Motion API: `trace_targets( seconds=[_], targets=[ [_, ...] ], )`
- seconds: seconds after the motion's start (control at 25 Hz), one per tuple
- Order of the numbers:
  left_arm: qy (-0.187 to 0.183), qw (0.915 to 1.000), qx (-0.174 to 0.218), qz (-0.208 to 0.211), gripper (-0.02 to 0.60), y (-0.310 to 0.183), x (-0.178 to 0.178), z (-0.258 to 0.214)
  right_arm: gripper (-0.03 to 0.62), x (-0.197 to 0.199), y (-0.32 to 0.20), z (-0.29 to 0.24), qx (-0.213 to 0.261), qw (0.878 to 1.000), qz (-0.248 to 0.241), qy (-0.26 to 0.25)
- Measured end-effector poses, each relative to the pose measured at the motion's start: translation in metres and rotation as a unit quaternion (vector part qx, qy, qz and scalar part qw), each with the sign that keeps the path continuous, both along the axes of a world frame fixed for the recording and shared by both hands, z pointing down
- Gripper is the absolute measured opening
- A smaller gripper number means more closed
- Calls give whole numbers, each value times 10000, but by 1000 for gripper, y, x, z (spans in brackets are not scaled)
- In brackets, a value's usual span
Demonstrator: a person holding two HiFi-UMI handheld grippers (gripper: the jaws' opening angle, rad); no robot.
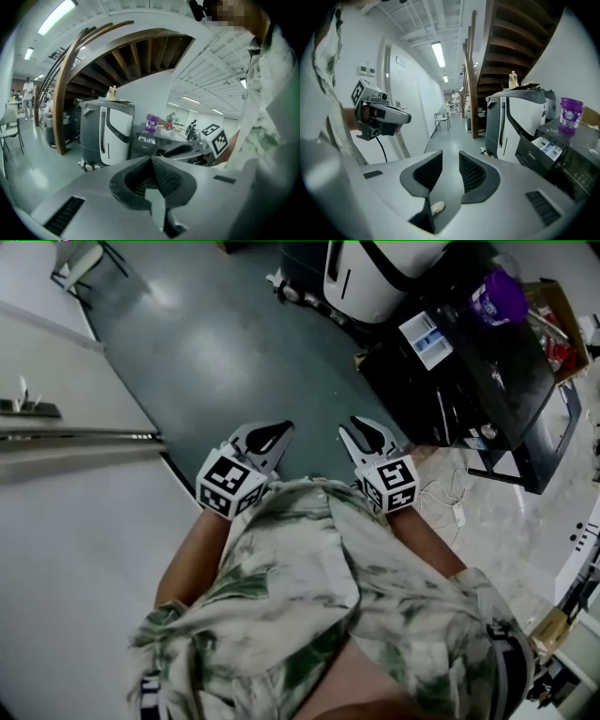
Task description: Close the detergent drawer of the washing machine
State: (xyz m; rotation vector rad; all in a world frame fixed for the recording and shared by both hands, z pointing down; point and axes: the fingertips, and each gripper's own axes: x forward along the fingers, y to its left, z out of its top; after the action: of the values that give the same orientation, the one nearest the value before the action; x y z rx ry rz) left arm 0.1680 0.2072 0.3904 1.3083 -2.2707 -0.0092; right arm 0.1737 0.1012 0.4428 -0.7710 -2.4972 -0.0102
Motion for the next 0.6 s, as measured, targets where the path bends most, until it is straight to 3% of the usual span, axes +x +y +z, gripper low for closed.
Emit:
trace_targets(
  seconds=[0.24, 0.6],
  targets=[
    [-29, 9979, 13, 654, 25, 37, -79, -9, 127, -63, 23, -2, 72, 9964, 847, 20],
    [-34, 9853, 18, 1709, 25, 58, -135, -1, 130, -95, 19, -2, 213, 9740, 2256, -48]
  ],
)
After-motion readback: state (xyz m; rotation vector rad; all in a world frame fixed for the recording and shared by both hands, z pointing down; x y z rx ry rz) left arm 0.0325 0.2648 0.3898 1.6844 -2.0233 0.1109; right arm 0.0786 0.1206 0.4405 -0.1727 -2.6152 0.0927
